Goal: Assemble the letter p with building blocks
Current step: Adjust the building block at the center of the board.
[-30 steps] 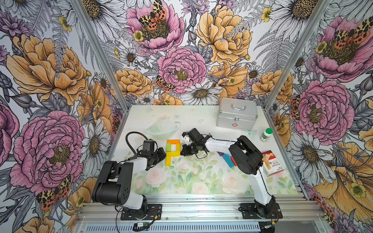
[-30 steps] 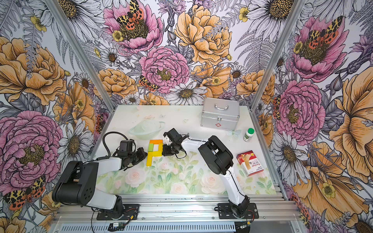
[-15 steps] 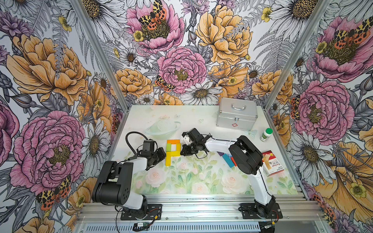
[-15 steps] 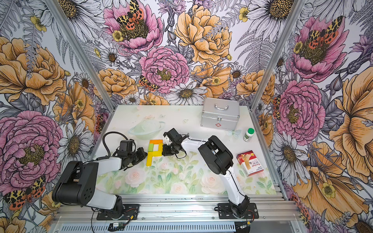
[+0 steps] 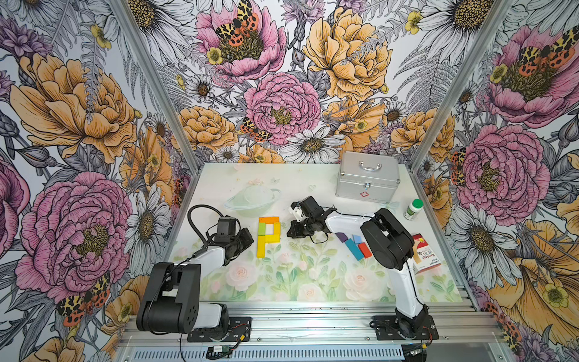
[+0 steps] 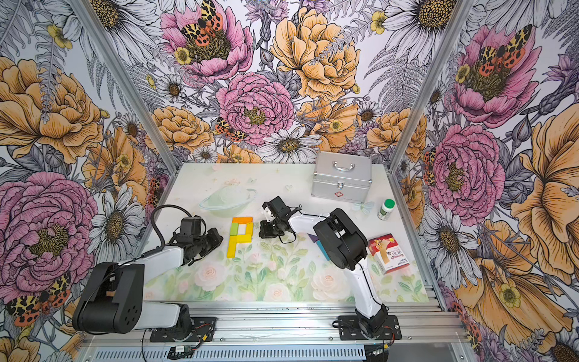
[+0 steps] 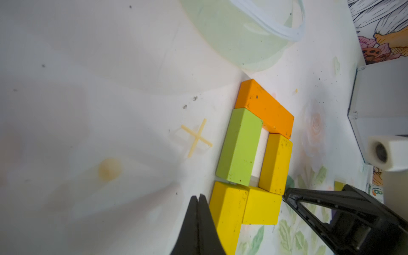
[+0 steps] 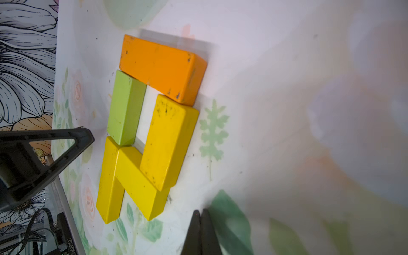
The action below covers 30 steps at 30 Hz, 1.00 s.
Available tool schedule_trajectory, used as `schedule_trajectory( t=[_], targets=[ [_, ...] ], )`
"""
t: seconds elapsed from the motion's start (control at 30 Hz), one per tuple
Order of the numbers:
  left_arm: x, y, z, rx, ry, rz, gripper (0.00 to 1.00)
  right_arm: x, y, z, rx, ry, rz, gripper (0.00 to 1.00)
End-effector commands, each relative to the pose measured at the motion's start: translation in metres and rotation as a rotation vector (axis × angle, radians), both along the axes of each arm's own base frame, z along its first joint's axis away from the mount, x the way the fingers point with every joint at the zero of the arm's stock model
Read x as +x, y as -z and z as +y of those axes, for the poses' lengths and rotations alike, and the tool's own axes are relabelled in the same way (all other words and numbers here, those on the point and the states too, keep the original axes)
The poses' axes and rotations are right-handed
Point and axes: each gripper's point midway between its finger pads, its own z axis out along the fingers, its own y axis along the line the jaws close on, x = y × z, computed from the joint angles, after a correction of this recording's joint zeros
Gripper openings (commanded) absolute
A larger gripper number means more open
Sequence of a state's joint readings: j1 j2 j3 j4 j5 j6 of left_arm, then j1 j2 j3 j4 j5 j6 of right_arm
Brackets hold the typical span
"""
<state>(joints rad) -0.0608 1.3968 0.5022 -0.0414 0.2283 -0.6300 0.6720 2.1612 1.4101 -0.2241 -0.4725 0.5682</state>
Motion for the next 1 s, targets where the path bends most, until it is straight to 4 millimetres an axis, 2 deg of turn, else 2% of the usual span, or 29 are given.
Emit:
schedule_trajectory(
  t=[0.0, 0.3, 0.53, 0.97],
  targets=[
    [0.015, -0.002, 0.009, 0.014, -0.026, -0.003, 0.05, 0.001, 0.036, -0.014, -0.092, 0.031, 0.062, 0.01],
    [0.037, 0.008, -0.001, -0.029, 0.006, 0.02, 0.06, 0.006, 0.054, -0.002, -0.082, 0.024, 0.094, 0.01],
    [0.038, 0.014, -0.003, -0.039, 0.017, 0.034, 0.06, 0.012, 0.058, 0.006, -0.077, 0.027, 0.095, 0.01],
    [0.036, 0.017, -0.006, -0.05, 0.027, 0.039, 0.05, 0.008, 0.061, 0.009, -0.076, 0.019, 0.104, 0.02]
  ],
)
